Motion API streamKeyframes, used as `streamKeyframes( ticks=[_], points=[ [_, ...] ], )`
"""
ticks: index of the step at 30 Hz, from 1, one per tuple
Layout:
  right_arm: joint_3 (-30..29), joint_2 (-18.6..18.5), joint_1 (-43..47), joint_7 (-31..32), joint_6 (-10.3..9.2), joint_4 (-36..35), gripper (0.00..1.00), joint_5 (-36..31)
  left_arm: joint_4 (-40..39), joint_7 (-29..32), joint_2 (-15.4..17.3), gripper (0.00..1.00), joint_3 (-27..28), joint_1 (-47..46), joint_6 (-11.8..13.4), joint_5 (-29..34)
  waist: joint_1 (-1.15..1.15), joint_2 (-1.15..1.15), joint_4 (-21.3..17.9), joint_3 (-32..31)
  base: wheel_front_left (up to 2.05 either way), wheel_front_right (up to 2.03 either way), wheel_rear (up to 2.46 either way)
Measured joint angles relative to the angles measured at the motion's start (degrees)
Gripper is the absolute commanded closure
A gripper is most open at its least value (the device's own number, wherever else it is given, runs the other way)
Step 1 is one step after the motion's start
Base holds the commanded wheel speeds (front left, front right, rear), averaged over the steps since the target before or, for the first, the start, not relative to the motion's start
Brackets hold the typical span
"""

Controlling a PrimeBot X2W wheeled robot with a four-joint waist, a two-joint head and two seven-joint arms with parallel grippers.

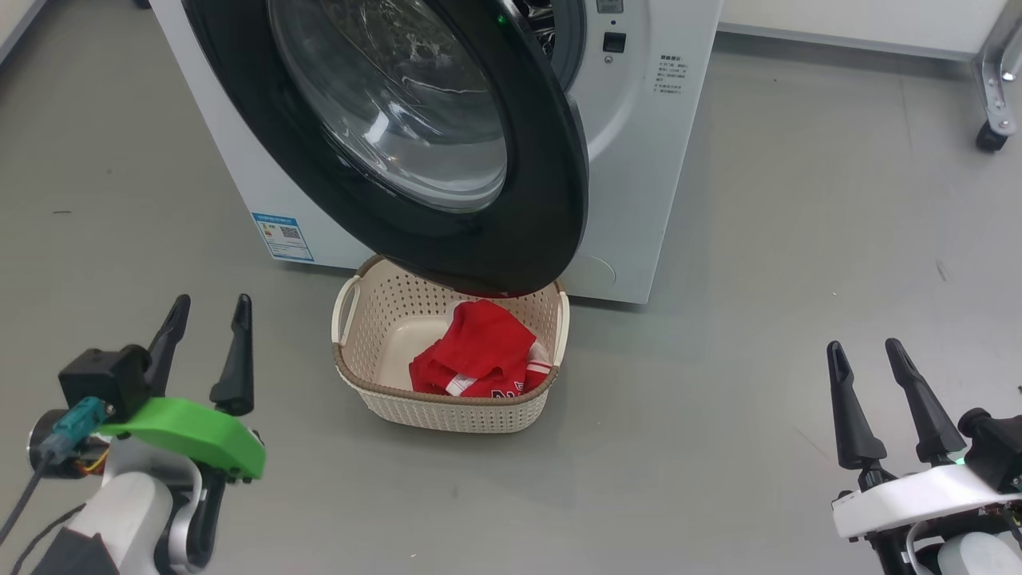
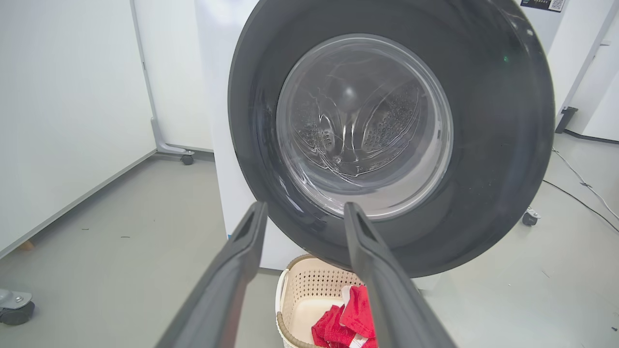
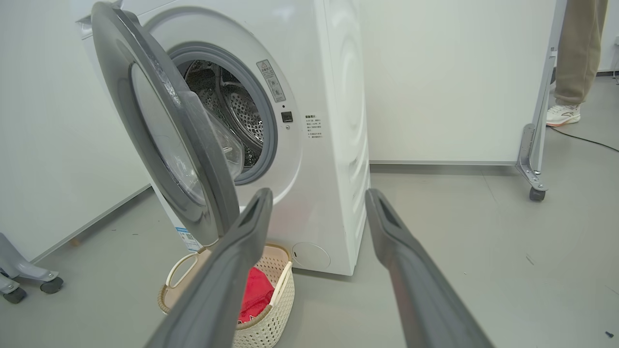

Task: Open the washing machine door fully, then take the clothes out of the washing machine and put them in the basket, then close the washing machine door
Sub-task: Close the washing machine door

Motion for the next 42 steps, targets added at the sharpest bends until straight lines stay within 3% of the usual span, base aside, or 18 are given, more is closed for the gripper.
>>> streamKeyframes(
  ticks=[20, 42],
  points=[
    [-0.1, 1.6, 1.1, 0.0, 0.00, -0.5, 0.00, -2.0, -10.8, 0.0, -5.9, 0.00, 10.1, 16.8, 0.5, 13.3, 0.00, 0.00, 0.1, -1.7, 0.00, 0.00, 0.00],
    [0.1, 2.4, 1.3, 0.0, 0.00, -0.5, 0.00, -2.5, -15.5, 0.0, -10.8, 0.00, 13.9, 24.4, 0.5, 22.0, 0.00, 0.00, -0.6, -2.1, 0.00, 0.00, 0.00]
  ],
)
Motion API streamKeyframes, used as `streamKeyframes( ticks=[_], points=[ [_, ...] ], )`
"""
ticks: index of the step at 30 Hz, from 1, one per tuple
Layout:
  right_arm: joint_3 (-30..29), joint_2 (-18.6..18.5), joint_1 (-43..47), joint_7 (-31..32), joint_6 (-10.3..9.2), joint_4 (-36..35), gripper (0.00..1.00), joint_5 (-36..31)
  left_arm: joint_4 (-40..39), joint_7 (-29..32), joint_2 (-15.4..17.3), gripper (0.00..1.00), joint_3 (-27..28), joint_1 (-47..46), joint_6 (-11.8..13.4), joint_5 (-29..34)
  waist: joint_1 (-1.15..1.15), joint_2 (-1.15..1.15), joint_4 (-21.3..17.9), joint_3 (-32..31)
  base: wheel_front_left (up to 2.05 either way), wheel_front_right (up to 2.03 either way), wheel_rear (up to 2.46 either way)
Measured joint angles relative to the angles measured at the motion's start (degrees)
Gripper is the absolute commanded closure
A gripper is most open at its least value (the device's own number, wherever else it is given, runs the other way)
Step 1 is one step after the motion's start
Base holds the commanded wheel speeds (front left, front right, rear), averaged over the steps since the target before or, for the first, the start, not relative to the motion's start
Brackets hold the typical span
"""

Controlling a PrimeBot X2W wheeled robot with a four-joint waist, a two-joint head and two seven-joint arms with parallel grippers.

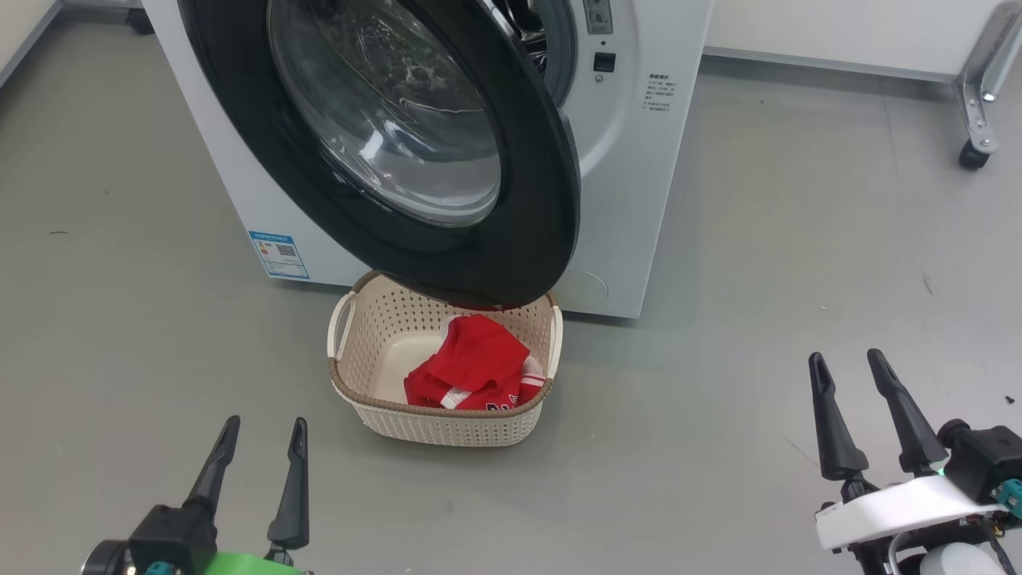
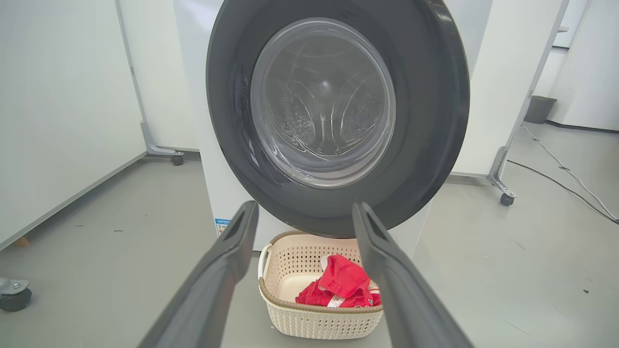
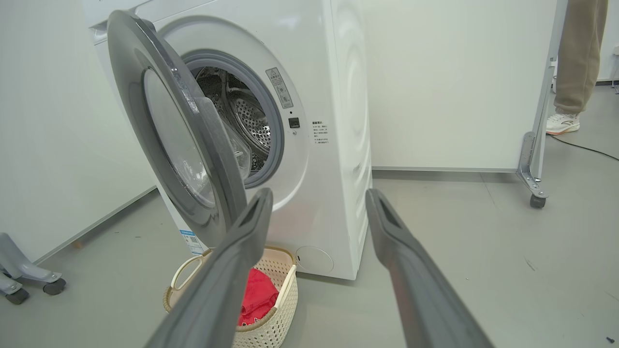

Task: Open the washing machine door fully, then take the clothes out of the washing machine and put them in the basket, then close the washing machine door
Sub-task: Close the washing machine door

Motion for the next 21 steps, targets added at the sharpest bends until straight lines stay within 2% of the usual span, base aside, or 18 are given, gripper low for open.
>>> streamKeyframes(
  ticks=[21],
  points=[
    [0.1, 0.2, 0.2, 0.0, 0.00, 0.0, 0.00, -0.1, -2.0, 0.0, -1.9, 0.00, 1.3, 2.6, 0.0, 3.4, 0.00, 0.00, 0.1, 0.1, 0.00, 0.00, 0.00]
  ],
)
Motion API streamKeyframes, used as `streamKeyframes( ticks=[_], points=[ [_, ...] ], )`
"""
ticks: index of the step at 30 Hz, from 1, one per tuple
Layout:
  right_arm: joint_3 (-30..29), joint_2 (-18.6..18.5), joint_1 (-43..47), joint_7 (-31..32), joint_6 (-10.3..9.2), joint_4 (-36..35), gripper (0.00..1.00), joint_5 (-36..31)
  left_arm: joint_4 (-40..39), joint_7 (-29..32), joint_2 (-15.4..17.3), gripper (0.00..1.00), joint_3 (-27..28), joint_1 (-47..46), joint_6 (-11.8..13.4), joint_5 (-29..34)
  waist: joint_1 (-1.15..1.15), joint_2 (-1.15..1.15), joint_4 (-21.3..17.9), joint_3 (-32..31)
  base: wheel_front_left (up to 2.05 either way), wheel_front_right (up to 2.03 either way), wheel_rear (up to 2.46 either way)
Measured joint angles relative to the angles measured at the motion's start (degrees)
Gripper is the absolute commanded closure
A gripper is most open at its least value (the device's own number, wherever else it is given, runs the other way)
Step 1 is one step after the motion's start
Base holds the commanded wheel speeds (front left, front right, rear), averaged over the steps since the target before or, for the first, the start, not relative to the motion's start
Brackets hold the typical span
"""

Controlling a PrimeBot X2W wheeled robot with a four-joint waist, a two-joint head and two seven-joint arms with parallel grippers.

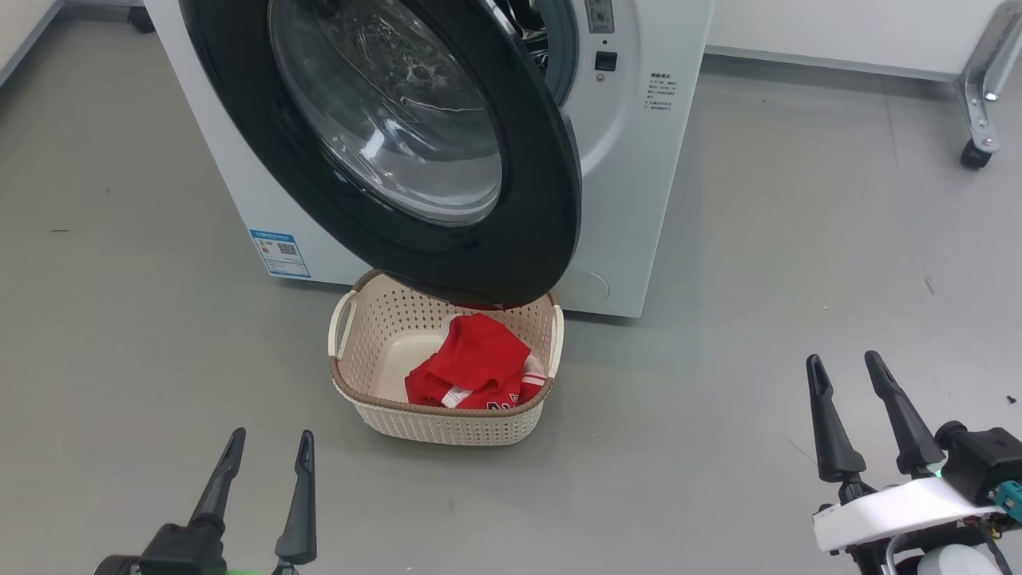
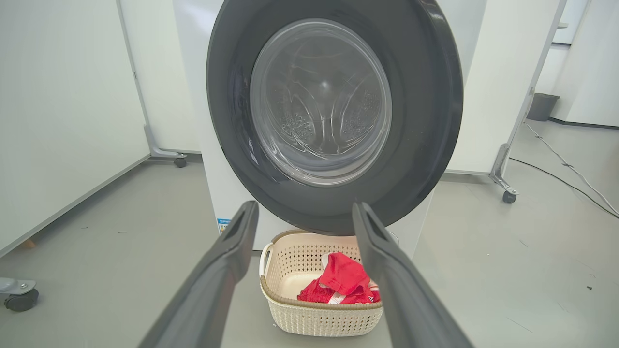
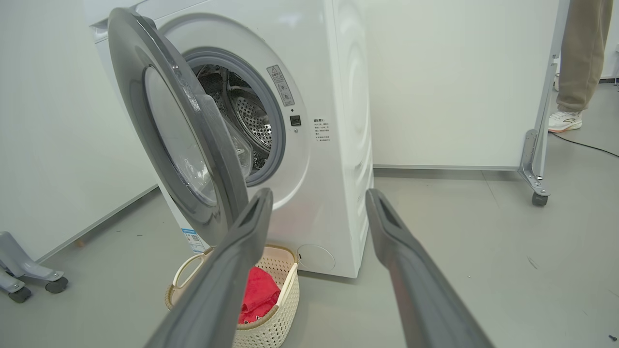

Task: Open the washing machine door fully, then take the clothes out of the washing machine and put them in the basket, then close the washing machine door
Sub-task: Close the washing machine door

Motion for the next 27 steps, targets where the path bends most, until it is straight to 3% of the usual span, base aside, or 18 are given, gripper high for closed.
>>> streamKeyframes(
  ticks=[17, 18, 19, 20, 27],
  points=[
    [0.0, 0.1, 0.0, 0.0, 0.00, -0.1, 0.00, -0.4, -0.8, 0.0, -1.4, 0.00, 0.6, 1.5, 0.0, 1.9, 0.00, 0.00, -0.1, 0.1, 0.00, 0.00, 0.00],
    [0.0, 0.1, 0.0, 0.0, 0.00, -0.1, 0.45, -0.4, -0.8, 0.0, -1.5, 0.00, 0.6, 1.6, 0.0, 1.9, 0.00, 0.00, -0.1, 0.2, 0.00, 0.00, 0.00],
    [0.1, 0.1, 0.0, 0.0, 0.00, -0.1, 0.69, -0.4, -0.9, 0.0, -1.5, 0.00, 0.6, 1.6, 0.0, 2.0, 0.00, 0.00, -0.1, 0.2, 0.00, 0.00, 0.00],
    [0.1, 0.1, 0.1, 0.0, 0.00, -0.2, 1.00, -0.4, -1.0, 0.0, -1.5, 0.00, 0.6, 1.6, 0.0, 2.0, 0.00, 0.00, -0.1, 0.3, 0.00, 0.00, 0.00],
    [1.2, -0.7, 0.2, 0.0, 0.00, -1.5, 1.00, -1.0, -1.1, 0.0, -1.8, 0.00, 0.1, 1.6, -0.1, 3.0, 0.00, 0.00, 0.1, 0.9, 0.00, 0.00, 0.00]
  ],
)
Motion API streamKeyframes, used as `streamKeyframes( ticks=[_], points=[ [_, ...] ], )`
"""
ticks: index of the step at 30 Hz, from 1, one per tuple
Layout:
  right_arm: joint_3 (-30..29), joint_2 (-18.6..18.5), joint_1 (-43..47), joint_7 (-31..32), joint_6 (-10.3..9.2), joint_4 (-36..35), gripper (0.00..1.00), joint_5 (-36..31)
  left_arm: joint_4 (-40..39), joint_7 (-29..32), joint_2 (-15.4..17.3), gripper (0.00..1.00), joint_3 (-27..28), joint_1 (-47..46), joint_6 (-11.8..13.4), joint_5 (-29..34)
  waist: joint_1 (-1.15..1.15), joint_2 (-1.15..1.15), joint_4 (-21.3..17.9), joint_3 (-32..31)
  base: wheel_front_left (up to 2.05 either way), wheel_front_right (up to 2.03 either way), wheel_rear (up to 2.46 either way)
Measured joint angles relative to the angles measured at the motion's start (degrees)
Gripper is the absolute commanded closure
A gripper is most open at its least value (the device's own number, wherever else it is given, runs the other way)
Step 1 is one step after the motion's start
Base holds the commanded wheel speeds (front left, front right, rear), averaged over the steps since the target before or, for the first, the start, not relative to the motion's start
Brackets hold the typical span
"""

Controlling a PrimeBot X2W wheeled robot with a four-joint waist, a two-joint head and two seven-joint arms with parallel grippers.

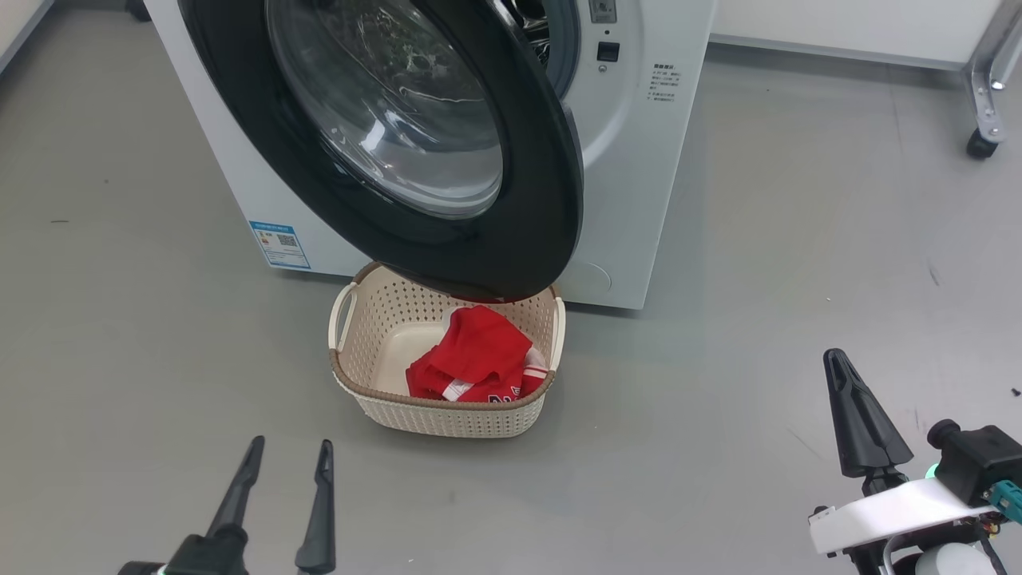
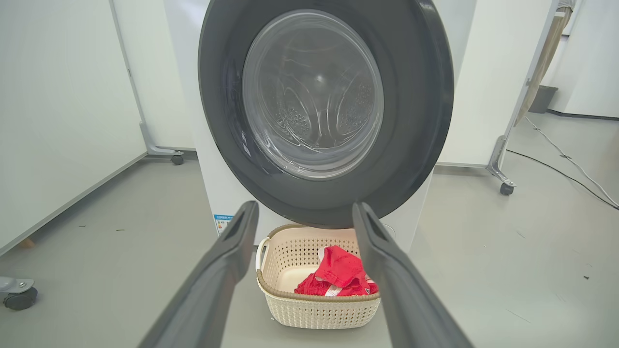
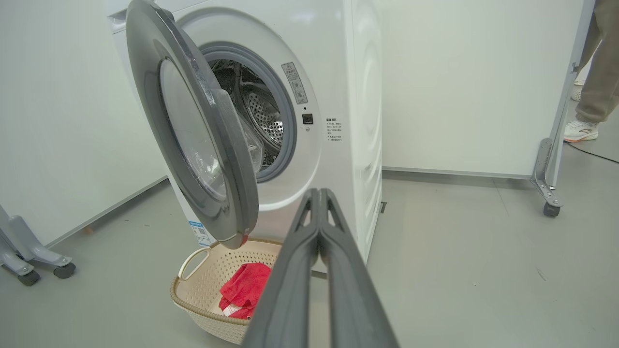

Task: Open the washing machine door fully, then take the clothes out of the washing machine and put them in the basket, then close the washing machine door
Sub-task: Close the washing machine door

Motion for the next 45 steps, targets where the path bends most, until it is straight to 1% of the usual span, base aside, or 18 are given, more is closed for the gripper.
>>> streamKeyframes(
  ticks=[3, 11, 17, 22, 25, 33, 41, 42, 45],
  points=[
    [1.1, -1.3, -0.1, 0.0, 0.00, -0.9, 1.00, -0.5, 0.0, 0.0, -0.3, 0.00, -1.1, 0.0, -0.5, 0.6, 0.00, 0.00, 0.4, 0.5, 0.00, 0.00, 0.00],
    [7.8, -5.8, -3.9, 0.0, 0.00, -3.7, 1.00, -3.1, -0.9, 0.0, -1.5, 0.00, -2.1, 0.0, -0.6, 1.5, 0.00, 0.00, 2.0, 2.1, 0.00, 0.00, 0.00],
    [15.7, -10.1, -8.2, 0.0, 0.00, -5.9, 1.00, -4.6, -1.8, 0.0, -2.4, 0.00, -3.5, 0.0, -0.6, 2.8, 0.00, 0.00, 3.6, 4.3, 0.00, 0.00, 0.00],
    [19.2, -13.4, -12.7, 0.2, 0.16, -7.1, 1.00, -5.6, -2.5, 0.0, -3.5, 0.00, -5.1, 0.0, -0.6, 3.9, 0.00, 0.00, 5.2, 6.8, 0.00, 0.00, 0.00],
    [20.3, -15.3, -15.5, 0.2, 0.18, -7.7, 1.00, -5.9, -3.4, 0.0, -3.8, 0.00, -5.9, -0.2, -0.6, 4.4, 0.00, 0.00, 6.4, 8.4, 0.00, 0.00, 0.00],
    [21.0, -19.5, -22.2, 1.2, 0.18, -8.2, 1.00, -5.8, -4.0, 0.0, -5.1, 0.00, -8.7, -0.9, -0.6, 4.7, 0.00, 0.00, 10.2, 12.7, 0.00, 0.00, 0.00],
    [22.1, -23.5, -27.1, 2.4, 0.18, -7.9, 1.00, -4.7, -5.1, 0.0, -5.3, 0.00, -10.6, -2.5, -0.6, 5.0, 0.00, 0.00, 14.2, 16.8, 0.00, 0.00, 0.00],
    [22.5, -24.4, -28.0, 2.7, 0.18, -7.6, 1.00, -4.7, -5.2, 0.0, -5.3, 0.00, -11.1, -2.6, -0.6, 5.0, 0.00, 0.00, 15.1, 17.8, 0.00, 0.00, 0.00],
    [22.7, -25.3, -28.8, 2.9, 0.18, -7.3, 1.00, -4.4, -5.3, 0.0, -5.3, 0.00, -11.9, -2.6, -0.6, 5.0, 0.00, 0.00, 16.1, 18.7, 0.00, 0.00, 0.00]
  ],
)
